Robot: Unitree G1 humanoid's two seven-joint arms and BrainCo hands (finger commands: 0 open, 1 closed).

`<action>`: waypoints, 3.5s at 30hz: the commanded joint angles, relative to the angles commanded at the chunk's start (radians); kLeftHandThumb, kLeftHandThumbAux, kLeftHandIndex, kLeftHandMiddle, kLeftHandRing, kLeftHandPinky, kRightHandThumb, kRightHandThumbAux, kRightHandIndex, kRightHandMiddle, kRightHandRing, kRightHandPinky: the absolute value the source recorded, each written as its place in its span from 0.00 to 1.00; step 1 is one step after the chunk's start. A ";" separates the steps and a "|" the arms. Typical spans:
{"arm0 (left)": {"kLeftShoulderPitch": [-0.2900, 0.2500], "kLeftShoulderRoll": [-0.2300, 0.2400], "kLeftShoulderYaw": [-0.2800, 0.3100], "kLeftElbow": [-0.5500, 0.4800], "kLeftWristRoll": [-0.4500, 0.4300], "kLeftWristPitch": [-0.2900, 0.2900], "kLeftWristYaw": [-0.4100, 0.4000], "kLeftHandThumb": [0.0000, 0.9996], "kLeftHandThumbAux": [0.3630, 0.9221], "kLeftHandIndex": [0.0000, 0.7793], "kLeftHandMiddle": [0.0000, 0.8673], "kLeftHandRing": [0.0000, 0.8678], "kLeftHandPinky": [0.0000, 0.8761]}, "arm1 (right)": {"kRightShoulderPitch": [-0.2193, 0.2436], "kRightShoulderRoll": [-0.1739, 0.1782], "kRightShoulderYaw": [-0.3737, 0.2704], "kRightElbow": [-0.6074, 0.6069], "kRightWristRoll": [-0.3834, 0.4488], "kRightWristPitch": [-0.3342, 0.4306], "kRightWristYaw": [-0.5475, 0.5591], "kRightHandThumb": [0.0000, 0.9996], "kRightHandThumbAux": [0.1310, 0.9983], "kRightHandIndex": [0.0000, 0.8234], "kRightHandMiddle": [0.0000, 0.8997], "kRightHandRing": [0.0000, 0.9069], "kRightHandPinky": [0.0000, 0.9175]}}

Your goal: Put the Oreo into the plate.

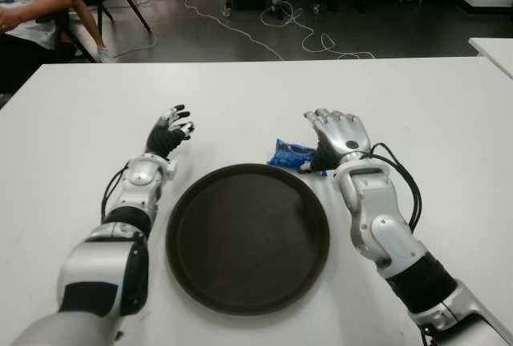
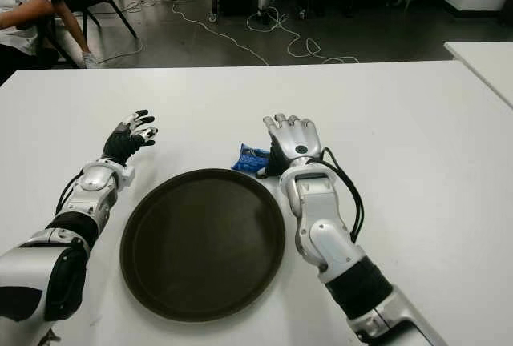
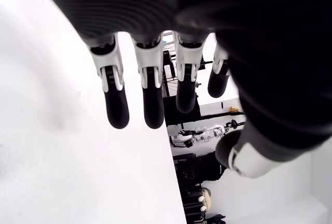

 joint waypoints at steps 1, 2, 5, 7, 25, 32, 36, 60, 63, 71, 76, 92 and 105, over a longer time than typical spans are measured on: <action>0.000 0.000 0.000 0.000 0.000 0.000 -0.001 0.21 0.52 0.08 0.18 0.23 0.30 | 0.000 0.001 -0.001 0.001 0.001 0.000 -0.004 0.00 0.63 0.16 0.19 0.23 0.26; 0.000 0.000 0.000 0.000 -0.001 0.000 -0.001 0.22 0.51 0.08 0.18 0.23 0.30 | -0.005 0.005 -0.004 0.013 0.007 -0.002 -0.012 0.00 0.63 0.16 0.19 0.23 0.26; 0.001 0.000 0.001 0.000 -0.002 0.001 -0.001 0.22 0.51 0.08 0.18 0.23 0.30 | -0.020 0.015 -0.010 0.049 0.021 -0.004 -0.031 0.00 0.63 0.17 0.20 0.24 0.27; 0.000 -0.001 0.003 0.000 -0.005 0.004 -0.002 0.22 0.52 0.08 0.18 0.23 0.29 | -0.028 0.020 -0.013 0.065 0.029 -0.001 -0.035 0.00 0.64 0.18 0.21 0.25 0.29; 0.001 0.000 0.002 0.002 -0.002 0.001 -0.002 0.21 0.53 0.08 0.19 0.23 0.29 | -0.078 0.017 -0.011 0.208 0.106 -0.034 -0.115 0.00 0.68 0.26 0.26 0.30 0.35; 0.001 0.000 0.002 0.001 -0.003 -0.001 -0.006 0.21 0.53 0.08 0.18 0.23 0.29 | -0.091 0.017 -0.006 0.239 0.125 -0.039 -0.130 0.00 0.67 0.26 0.26 0.30 0.36; 0.000 0.000 0.002 0.001 -0.003 0.000 -0.003 0.22 0.53 0.08 0.18 0.23 0.30 | -0.100 0.018 -0.002 0.255 0.132 -0.040 -0.130 0.00 0.66 0.25 0.25 0.30 0.35; 0.004 -0.001 0.000 -0.001 -0.002 -0.007 -0.001 0.21 0.52 0.08 0.18 0.23 0.31 | -0.144 0.019 0.004 0.402 0.223 -0.098 -0.195 0.00 0.66 0.25 0.26 0.30 0.36; 0.004 -0.003 0.004 -0.001 -0.007 -0.008 -0.004 0.21 0.51 0.07 0.18 0.23 0.30 | -0.145 0.023 -0.001 0.414 0.238 -0.105 -0.201 0.00 0.66 0.24 0.25 0.30 0.36; 0.003 -0.003 0.004 -0.002 -0.006 -0.004 -0.004 0.20 0.51 0.07 0.17 0.22 0.29 | -0.152 0.024 0.001 0.433 0.268 -0.108 -0.212 0.00 0.66 0.26 0.26 0.30 0.37; 0.002 -0.002 0.001 -0.001 -0.003 0.003 -0.001 0.21 0.50 0.07 0.17 0.22 0.28 | -0.156 0.021 0.008 0.444 0.279 -0.114 -0.220 0.00 0.67 0.27 0.26 0.31 0.38; 0.001 -0.003 -0.001 -0.001 -0.001 -0.002 0.005 0.21 0.51 0.09 0.18 0.22 0.27 | -0.150 0.021 0.011 0.464 0.321 -0.161 -0.243 0.00 0.69 0.28 0.26 0.30 0.35; 0.001 -0.003 0.002 0.000 -0.006 0.002 -0.002 0.22 0.48 0.07 0.18 0.22 0.28 | -0.155 0.033 0.016 0.478 0.324 -0.149 -0.249 0.00 0.67 0.26 0.25 0.29 0.33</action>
